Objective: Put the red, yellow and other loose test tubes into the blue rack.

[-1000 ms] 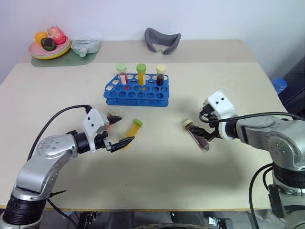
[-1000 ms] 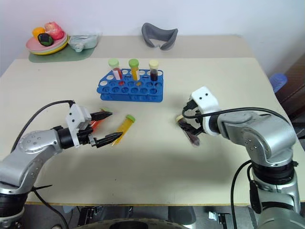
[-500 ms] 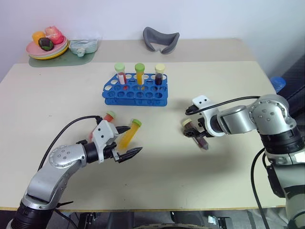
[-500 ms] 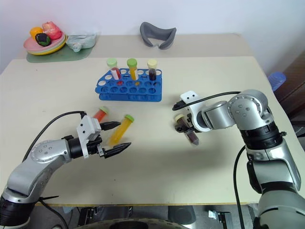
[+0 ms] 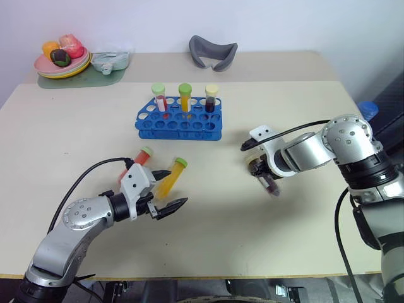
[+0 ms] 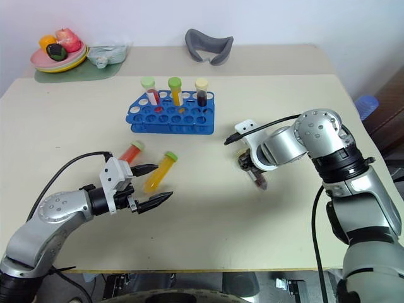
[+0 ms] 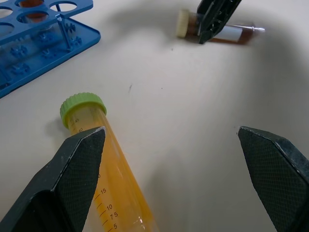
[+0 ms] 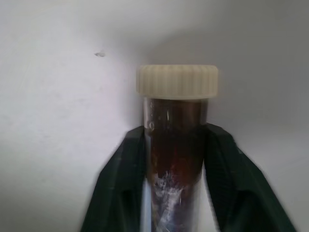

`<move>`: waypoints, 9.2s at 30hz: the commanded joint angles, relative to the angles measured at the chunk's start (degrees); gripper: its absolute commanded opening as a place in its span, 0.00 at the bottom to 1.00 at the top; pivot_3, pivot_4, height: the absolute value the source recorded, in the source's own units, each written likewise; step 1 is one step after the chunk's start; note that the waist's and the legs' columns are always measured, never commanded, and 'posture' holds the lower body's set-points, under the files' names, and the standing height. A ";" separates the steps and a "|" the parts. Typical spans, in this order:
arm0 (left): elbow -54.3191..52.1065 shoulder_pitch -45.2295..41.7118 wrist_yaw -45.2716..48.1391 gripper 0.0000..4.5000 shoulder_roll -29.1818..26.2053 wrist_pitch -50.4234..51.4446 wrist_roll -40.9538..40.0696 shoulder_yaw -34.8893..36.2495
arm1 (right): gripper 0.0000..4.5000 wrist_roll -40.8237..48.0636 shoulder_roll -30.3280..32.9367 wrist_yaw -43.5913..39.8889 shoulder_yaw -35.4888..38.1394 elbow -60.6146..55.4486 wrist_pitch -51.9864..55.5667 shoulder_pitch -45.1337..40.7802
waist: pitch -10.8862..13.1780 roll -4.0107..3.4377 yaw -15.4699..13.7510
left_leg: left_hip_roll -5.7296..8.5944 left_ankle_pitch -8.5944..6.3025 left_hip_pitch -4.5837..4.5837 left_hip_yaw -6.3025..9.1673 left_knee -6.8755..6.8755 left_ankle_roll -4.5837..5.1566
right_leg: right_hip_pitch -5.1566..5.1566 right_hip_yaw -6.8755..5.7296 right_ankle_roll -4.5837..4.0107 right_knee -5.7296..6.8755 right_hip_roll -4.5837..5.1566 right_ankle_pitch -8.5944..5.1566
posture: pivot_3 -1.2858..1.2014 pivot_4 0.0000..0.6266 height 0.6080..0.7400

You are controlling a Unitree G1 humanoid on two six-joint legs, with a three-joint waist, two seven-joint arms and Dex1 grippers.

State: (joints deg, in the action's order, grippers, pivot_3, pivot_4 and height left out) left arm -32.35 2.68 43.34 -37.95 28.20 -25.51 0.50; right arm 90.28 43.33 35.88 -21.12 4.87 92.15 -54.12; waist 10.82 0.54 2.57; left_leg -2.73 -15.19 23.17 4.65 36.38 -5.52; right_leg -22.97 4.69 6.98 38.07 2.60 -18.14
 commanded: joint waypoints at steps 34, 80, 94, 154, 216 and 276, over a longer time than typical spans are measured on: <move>4.88 -3.28 -5.55 1.00 3.38 -1.60 -0.26 7.71 | 0.38 -59.59 -23.33 -36.99 4.70 -11.60 -58.58 4.90 | 0.00 -0.03 0.12 | -0.02 0.05 0.21 0.01 -0.01 -0.08 | -0.33 -0.03 0.00 0.13 0.00 0.01 | 0.52 0.24 1.00; 0.60 -4.57 -8.33 1.00 3.58 2.97 -2.17 7.51 | 0.38 -69.33 -21.82 -61.95 12.62 -5.13 -39.33 -0.58 | 0.00 -0.04 0.55 | 0.00 0.06 0.19 0.01 0.01 -0.10 | -0.32 -0.03 0.00 0.18 0.01 0.01 | 0.52 0.24 1.00; -2.27 -7.49 -10.89 1.00 3.64 7.80 -3.77 7.38 | 0.38 -71.70 -21.31 -65.50 12.34 -2.40 -39.01 -2.24 | 0.00 -0.04 1.36 | 0.00 0.07 0.19 0.02 0.03 -0.12 | -0.32 -0.04 0.01 0.23 0.01 0.01 | 0.52 0.24 1.00; 31.44 -71.87 -33.65 1.00 -3.07 64.30 -35.64 -38.38 | 0.99 -63.07 -4.09 -91.21 15.89 -33.78 -55.74 24.56 | 0.07 0.01 0.75 | 0.06 -0.02 0.26 0.18 0.65 0.04 | -0.11 -0.07 0.05 0.40 -0.02 0.00 | 0.52 0.24 1.00; 4.91 -35.74 -40.95 0.28 -7.35 12.48 -23.02 -2.01 | 1.00 -56.29 -5.25 -79.26 19.46 -39.40 -49.54 38.74 | -0.02 -0.02 -0.32 | 0.09 0.19 0.16 0.07 0.68 -0.35 | 0.08 -0.06 0.05 0.28 0.05 0.00 | 0.52 0.24 1.00; 56.88 -37.68 -36.61 0.28 36.31 -49.15 24.54 -4.71 | 1.00 -64.41 -11.97 -63.39 19.50 -36.25 -50.99 38.65 | -0.04 0.02 -1.56 | 0.10 -0.02 0.15 0.12 0.73 0.04 | 0.22 -0.13 0.10 0.08 0.04 0.04 | 0.52 0.24 1.00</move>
State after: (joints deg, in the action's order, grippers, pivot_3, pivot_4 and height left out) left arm 26.01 -35.42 6.82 -1.79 -20.65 -1.65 -4.70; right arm 26.41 31.96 -28.25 -2.71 -31.00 42.64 -15.60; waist 10.78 0.56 1.01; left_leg -2.63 -15.21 23.32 4.77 37.11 -5.49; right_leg -22.76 4.56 7.08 38.16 2.64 -18.10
